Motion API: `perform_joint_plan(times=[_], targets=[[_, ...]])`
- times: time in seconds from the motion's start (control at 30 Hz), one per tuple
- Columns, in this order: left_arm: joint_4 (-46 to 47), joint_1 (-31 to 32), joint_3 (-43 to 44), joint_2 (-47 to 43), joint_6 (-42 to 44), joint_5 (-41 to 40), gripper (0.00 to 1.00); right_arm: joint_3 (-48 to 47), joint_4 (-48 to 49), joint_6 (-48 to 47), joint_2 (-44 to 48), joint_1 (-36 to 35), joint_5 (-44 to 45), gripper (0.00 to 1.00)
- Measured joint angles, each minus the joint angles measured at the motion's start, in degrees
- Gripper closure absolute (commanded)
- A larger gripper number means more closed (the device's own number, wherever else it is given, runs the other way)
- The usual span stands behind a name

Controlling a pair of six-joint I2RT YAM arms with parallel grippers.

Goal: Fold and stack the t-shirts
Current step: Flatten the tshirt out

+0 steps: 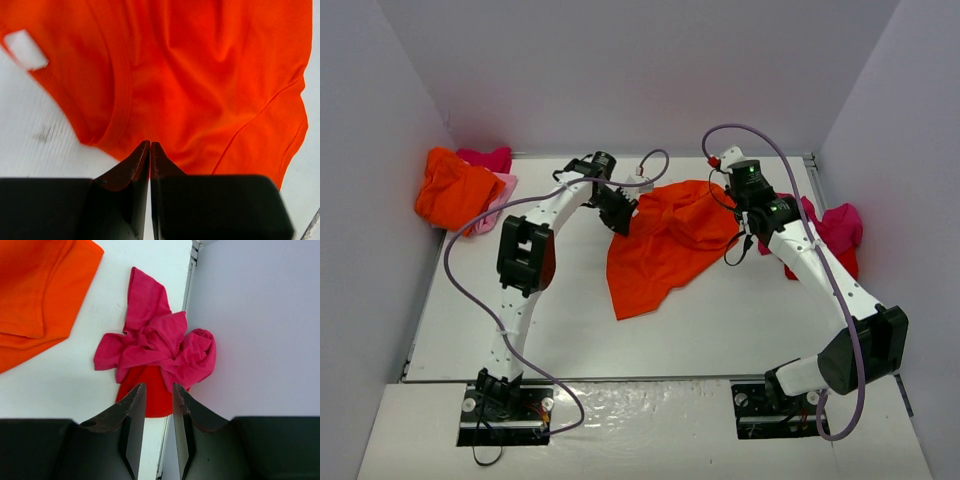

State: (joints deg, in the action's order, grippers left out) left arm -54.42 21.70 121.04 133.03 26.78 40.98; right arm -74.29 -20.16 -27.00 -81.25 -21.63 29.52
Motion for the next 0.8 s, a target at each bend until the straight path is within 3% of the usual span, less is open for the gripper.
perform_joint_plan(times=[0.2,0.47,0.67,0.8], targets=[[-1.91,2.69,7.73,7.0,-0.11,1.66,1.0,1.51,-0.36,0.17,1.26,0.48,0.09,0.76],[-3.43,2.94,7.47,10.49,-0.81,3.01,1.0,1.93,-0.71,0.41,1.29,0.48,0.02,0.76],[-3.19,2.76,-1.09,6.67,-0.64,5.29,1.0,2.66,-0.75,0.8,1.91,0.5,-0.62,0.75],[-2.61,1.96,-14.73,-0.29,-0.22,5.91,1.0,3.35,-0.83,1.22,2.89,0.5,-1.83,0.75]])
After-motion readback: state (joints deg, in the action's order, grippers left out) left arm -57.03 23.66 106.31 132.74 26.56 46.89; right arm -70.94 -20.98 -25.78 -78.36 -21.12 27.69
